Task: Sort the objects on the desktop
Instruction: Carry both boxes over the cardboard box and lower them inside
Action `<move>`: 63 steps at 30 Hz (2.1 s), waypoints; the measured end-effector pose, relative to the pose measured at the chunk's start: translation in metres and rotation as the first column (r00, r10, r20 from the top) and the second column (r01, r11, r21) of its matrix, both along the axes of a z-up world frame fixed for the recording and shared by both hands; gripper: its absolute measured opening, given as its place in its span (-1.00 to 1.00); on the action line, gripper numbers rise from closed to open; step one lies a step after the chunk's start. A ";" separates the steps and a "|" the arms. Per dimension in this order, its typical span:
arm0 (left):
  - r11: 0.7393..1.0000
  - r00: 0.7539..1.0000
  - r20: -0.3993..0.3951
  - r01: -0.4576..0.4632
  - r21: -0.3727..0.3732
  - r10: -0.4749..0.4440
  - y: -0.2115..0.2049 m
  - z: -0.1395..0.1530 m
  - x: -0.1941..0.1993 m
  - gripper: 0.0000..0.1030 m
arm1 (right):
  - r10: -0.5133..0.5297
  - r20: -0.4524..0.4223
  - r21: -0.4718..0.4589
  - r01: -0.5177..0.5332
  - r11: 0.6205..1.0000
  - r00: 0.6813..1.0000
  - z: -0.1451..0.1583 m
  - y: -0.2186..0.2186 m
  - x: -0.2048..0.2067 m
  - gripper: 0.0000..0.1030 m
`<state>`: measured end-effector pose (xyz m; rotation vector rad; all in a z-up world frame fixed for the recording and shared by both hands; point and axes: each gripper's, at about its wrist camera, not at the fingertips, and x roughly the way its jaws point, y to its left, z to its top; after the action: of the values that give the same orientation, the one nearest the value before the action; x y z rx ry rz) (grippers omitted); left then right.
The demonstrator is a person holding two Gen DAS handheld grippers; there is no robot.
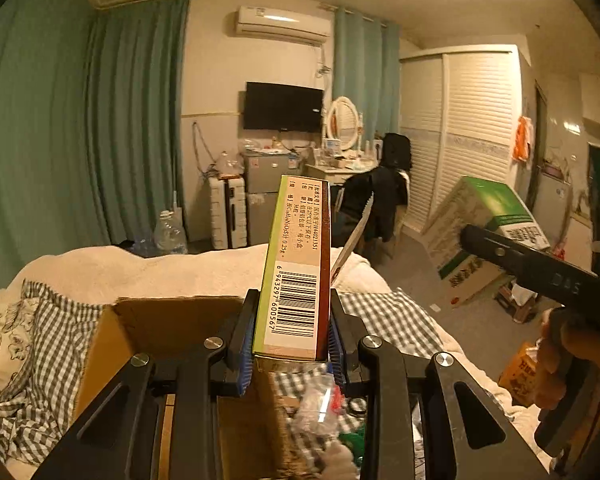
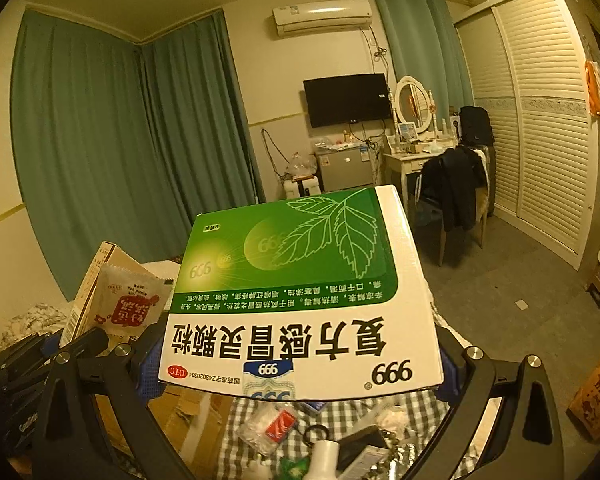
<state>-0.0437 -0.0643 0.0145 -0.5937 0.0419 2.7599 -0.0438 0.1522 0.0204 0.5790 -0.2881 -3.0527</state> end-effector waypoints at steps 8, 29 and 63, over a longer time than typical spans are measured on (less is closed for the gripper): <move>0.998 0.998 -0.005 -0.065 0.013 0.065 -0.039 0.004 -0.004 -0.40 | 0.032 -0.068 0.020 -0.030 0.999 0.997 0.007 -0.041 0.008 0.93; 0.985 0.985 0.038 -0.171 0.023 0.170 -0.101 0.006 -0.014 -0.40 | 0.185 -0.110 0.069 -0.178 0.982 0.977 0.009 -0.125 0.007 0.94; 0.965 0.883 0.389 -0.246 -0.090 0.261 -0.146 -0.103 -0.097 -0.41 | 0.384 0.188 0.085 -0.404 0.911 0.904 -0.099 -0.208 -0.090 0.94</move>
<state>-0.1404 -0.2100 -0.0887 -1.2432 -0.0824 2.8257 -0.1340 -0.0556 -0.0787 0.7930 0.0184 -2.6446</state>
